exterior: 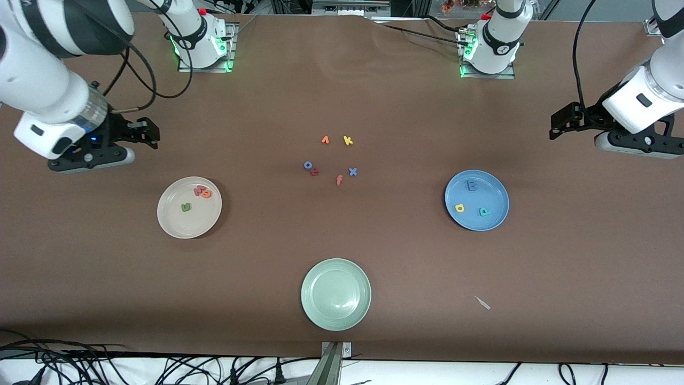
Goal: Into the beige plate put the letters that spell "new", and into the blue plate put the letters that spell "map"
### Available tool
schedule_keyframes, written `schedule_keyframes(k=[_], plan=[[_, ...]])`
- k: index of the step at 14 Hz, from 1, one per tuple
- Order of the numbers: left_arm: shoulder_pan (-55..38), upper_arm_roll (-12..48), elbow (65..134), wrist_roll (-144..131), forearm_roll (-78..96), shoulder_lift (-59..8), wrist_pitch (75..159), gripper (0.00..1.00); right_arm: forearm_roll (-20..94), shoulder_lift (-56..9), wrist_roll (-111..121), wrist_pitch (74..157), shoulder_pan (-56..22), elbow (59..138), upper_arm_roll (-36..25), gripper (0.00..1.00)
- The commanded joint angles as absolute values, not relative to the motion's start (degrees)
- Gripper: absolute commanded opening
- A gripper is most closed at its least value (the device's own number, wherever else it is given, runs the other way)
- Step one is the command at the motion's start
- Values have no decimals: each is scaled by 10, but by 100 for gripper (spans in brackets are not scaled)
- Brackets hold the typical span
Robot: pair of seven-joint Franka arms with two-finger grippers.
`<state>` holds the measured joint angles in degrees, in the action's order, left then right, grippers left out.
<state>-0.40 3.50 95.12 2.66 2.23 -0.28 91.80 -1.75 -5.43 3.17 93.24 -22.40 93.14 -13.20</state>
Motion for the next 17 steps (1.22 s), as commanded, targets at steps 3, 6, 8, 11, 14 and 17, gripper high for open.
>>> schedule_keyframes(k=[3, 6, 8, 11, 14, 17], plan=[[-5, 40, 954, 35, 12, 6, 911, 100, 14, -53, 47, 907, -149, 898, -80, 100], [-5, 40, 954, 35, 12, 5, 911, 100, 15, -48, 49, 900, -60, 889, 4, 100], [-5, 40, 954, 35, 12, 5, 911, 100, 14, -47, 65, 893, -58, 882, 4, 100], [-5, 40, 954, 35, 12, 5, 911, 100, 16, -43, 70, 893, -58, 881, -1, 100], [-5, 40, 954, 36, 12, 5, 911, 100, 12, -45, 66, 894, -58, 881, -1, 100], [-5, 40, 954, 36, 12, 5, 911, 100, 11, -47, 60, 896, -57, 881, -8, 100]])
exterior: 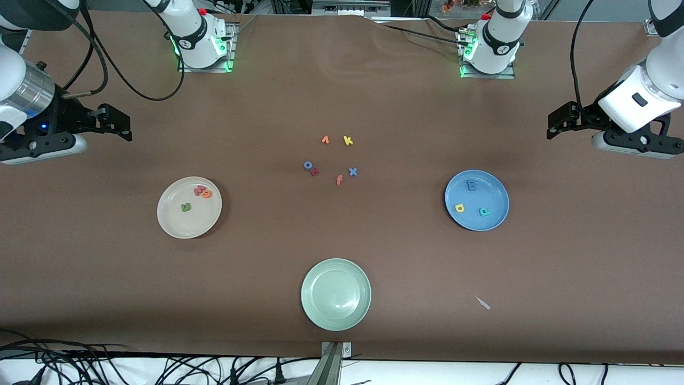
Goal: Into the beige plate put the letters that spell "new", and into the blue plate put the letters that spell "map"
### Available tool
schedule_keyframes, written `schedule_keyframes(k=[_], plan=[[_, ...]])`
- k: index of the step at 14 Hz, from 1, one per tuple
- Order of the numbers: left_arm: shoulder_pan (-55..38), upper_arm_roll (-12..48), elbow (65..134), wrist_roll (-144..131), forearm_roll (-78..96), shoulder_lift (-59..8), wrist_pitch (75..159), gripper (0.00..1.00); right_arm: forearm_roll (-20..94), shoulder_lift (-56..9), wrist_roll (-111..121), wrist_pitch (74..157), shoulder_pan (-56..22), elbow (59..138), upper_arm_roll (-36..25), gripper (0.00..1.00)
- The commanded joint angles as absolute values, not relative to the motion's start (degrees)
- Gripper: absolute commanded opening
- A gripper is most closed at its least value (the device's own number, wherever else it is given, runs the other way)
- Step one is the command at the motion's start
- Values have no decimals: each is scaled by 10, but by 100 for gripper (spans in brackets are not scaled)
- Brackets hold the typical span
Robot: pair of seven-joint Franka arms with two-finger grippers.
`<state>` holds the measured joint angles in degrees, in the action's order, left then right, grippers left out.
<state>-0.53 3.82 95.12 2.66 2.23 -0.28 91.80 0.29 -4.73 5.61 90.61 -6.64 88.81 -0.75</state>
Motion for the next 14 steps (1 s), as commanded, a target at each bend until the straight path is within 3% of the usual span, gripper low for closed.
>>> schedule_keyframes(k=[1, 14], plan=[[-4, 40, 954, 36, 12, 6, 911, 100, 10, -47, 61, 895, -57, 881, -9, 100], [-3, 38, 954, 37, 12, 5, 911, 100, 10, -54, 65, 899, -48, 881, -11, 100]])
